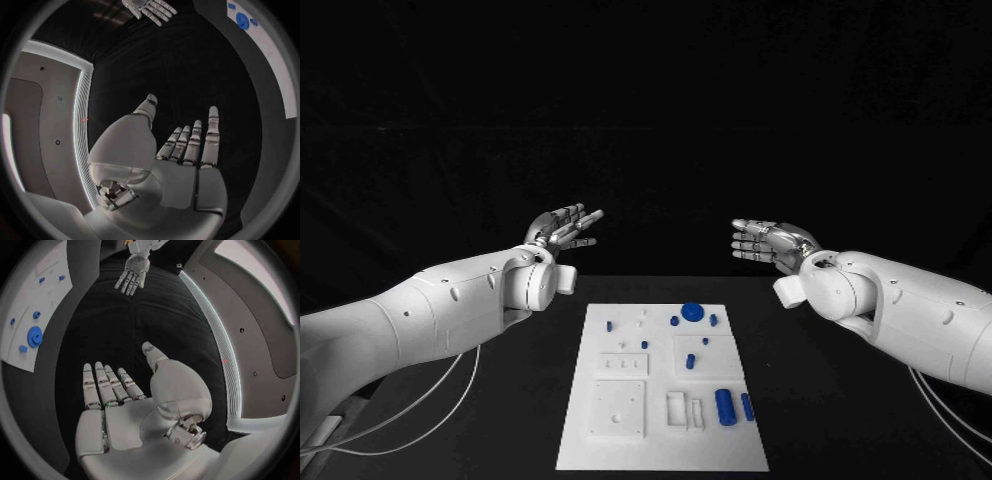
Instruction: Assemble the parts on the task board
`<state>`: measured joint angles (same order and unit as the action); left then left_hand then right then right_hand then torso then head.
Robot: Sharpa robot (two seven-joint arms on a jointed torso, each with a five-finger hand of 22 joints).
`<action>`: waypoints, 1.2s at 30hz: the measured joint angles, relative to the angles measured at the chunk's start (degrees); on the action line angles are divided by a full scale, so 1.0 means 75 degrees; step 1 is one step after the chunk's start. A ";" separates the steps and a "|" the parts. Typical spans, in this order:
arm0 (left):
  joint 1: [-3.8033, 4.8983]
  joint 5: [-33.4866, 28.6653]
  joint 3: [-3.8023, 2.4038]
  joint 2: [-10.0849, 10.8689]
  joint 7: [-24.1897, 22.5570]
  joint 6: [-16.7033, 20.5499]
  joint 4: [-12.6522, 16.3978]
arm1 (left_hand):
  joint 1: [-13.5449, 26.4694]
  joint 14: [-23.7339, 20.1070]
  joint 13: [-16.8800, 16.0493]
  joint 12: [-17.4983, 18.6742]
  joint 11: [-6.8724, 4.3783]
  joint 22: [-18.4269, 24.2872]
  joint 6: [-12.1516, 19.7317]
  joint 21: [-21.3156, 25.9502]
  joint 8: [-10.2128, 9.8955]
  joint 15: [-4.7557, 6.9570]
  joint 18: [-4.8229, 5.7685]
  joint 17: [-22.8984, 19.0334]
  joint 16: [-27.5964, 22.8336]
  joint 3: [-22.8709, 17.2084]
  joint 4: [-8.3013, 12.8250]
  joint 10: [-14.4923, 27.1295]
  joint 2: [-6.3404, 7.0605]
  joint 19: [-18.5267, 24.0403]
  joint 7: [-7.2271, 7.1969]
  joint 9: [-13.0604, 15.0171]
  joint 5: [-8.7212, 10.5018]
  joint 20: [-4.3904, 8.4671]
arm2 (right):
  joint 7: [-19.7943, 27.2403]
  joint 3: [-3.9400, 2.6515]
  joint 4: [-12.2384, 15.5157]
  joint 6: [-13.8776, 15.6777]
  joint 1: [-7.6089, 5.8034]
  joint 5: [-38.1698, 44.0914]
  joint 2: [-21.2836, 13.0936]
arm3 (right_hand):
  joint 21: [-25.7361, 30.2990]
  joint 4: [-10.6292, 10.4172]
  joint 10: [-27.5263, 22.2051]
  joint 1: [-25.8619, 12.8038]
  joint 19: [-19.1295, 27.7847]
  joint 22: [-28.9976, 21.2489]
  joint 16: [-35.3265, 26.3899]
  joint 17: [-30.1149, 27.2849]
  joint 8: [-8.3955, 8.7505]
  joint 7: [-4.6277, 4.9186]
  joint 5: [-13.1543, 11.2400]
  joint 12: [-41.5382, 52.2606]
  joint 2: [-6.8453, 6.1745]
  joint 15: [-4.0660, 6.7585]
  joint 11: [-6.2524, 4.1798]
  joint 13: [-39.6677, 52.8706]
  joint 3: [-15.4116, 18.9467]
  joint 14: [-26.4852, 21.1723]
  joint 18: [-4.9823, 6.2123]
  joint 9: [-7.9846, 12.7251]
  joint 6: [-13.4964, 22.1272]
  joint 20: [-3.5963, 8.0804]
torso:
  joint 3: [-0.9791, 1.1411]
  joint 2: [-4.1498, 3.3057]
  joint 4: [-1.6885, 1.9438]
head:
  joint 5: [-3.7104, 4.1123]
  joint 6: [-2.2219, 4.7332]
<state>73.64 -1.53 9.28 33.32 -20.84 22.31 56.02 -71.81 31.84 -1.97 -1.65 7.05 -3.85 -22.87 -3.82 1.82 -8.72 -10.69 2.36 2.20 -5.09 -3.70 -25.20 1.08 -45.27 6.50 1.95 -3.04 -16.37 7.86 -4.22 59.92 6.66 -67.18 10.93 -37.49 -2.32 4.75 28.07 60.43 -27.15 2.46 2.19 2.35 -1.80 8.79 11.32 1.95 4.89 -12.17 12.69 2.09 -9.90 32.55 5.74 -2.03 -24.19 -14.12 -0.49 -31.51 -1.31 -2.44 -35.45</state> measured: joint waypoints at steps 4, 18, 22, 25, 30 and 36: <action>0.0000 0.0000 0.0000 0.0000 0.0001 -0.0003 0.0000 | 0.0000 0.0000 0.0000 0.0000 0.0000 0.0000 0.0000 0.0000 0.0000 0.0000 0.0000 0.0000 0.0000 0.0000 0.0000 0.0000 0.0000 0.0000 0.0000 0.0000 0.0000 0.0000 | -0.0001 0.0000 -0.0004 -0.0003 0.0000 0.0001 0.0001 | 0.0000 0.0000 0.0000 0.0000 0.0000 0.0000 0.0000 0.0000 0.0000 0.0000 0.0000 0.0000 0.0000 0.0000 0.0000 0.0000 0.0000 0.0000 0.0000 0.0000 0.0000 0.0000 | -0.0001 0.0000 0.0000 | 0.0000 0.0000; 0.0000 0.0000 0.0000 0.0001 0.0010 -0.0015 0.0000 | 0.0000 0.0000 0.0001 0.0000 0.0000 0.0000 0.0000 0.0000 0.0000 0.0000 0.0000 -0.0001 0.0000 -0.0038 -0.0038 0.0000 0.0000 0.0000 0.0000 -0.0001 0.0000 0.0000 | -0.0003 0.0000 -0.0018 -0.0016 0.0000 0.0003 0.0010 | 0.0000 0.0000 0.0000 0.0000 0.0000 -0.0001 0.0000 -0.0001 0.0000 0.0000 0.0000 0.0000 0.0000 0.0000 0.0000 0.0000 0.0000 0.0000 0.0000 0.0001 0.0000 0.0000 | -0.0002 0.0000 0.0002 | -0.0004 -0.0005; 0.0000 0.0000 0.0000 0.0001 0.0012 -0.0018 0.0000 | 0.0000 0.0000 0.0001 0.0000 0.0000 0.0000 0.0000 0.0000 0.0000 0.0000 0.0000 -0.0001 0.0000 -0.0038 -0.0038 0.0000 0.0000 0.0001 0.0000 -0.0001 0.0000 0.0000 | -0.0004 0.0000 -0.0026 -0.0020 0.0000 0.0004 0.0014 | 0.0000 0.0000 0.0000 0.0000 0.0000 -0.0001 -0.0001 -0.0001 0.0001 0.0000 0.0000 0.0000 0.0000 0.0000 0.0000 -0.0001 0.0000 0.0000 -0.0001 0.0001 0.0000 0.0000 | -0.0001 0.0000 0.0002 | -0.0011 -0.0008; 0.0000 0.0000 0.0000 0.0001 0.0013 -0.0021 0.0000 | -0.0026 0.0000 0.0001 0.0000 0.0000 0.0000 0.0000 0.0000 0.0000 0.0000 0.0000 -0.0001 0.0000 -0.0038 -0.0038 0.0000 0.0027 0.0001 0.0000 -0.0001 0.0000 0.0000 | -0.0004 0.0000 -0.0033 -0.0024 0.0000 0.0004 0.0017 | 0.0000 0.0000 0.0000 0.0000 0.0000 -0.0001 -0.0001 -0.0001 0.0001 0.0000 0.0000 0.0000 0.0000 0.0000 0.0000 -0.0001 0.0000 0.0000 0.0000 0.0001 0.0000 0.0000 | -0.0003 -0.0001 0.0003 | -0.0012 -0.0009; 0.0000 0.0000 0.0000 0.0002 0.0016 -0.0026 0.0000 | -0.0035 0.0000 0.0001 0.0000 0.0000 0.0000 0.0000 0.0000 0.0000 0.0000 0.0000 -0.0001 0.0000 -0.0038 -0.0038 0.0000 0.0035 0.0000 0.0001 -0.0001 0.0000 0.0000 | -0.0005 0.0000 -0.0042 -0.0029 0.0000 0.0005 0.0020 | 0.0000 0.0000 0.0000 0.0000 0.0000 -0.0001 -0.0001 -0.0001 0.0001 0.0000 0.0000 0.0000 0.0000 0.0000 0.0000 -0.0001 0.0000 0.0000 0.0000 0.0001 0.0000 0.0000 | -0.0004 -0.0003 0.0002 | -0.0021 -0.0007; 0.0000 0.0001 0.0000 0.0019 0.0018 -0.0031 0.0001 | -0.0035 0.0000 0.0002 0.0000 0.0000 0.0001 0.0001 0.0000 0.0000 0.0000 0.0000 -0.0002 0.0000 -0.0059 -0.0059 0.0000 0.0035 0.0001 0.0001 -0.0001 0.0000 0.0000 | -0.0005 0.0000 -0.0080 -0.0040 0.0000 0.0005 0.0023 | 0.0000 0.0000 0.0000 0.0000 0.0000 -0.0001 -0.0001 -0.0001 0.0001 0.0000 0.0000 0.0000 0.0000 0.0000 0.0000 -0.0001 0.0000 0.0000 0.0000 0.0001 0.0000 0.0000 | -0.0003 -0.0002 0.0002 | -0.0031 -0.0012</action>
<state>73.64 -1.53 9.28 33.46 -20.71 22.08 56.03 -72.08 31.84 -1.96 -1.65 7.05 -3.85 -22.86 -3.82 1.82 -8.72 -10.69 2.35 2.20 -5.53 -4.14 -25.20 1.35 -45.26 6.50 1.94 -3.04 -16.37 7.82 -4.22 59.32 6.36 -67.18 10.97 -37.32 -2.32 4.75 28.07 60.43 -27.15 2.45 2.18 2.34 -1.79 8.79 11.32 1.95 4.89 -12.16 12.69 2.08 -9.90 32.55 5.73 -2.01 -24.19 -14.12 -0.52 -31.53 -1.29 -2.68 -35.54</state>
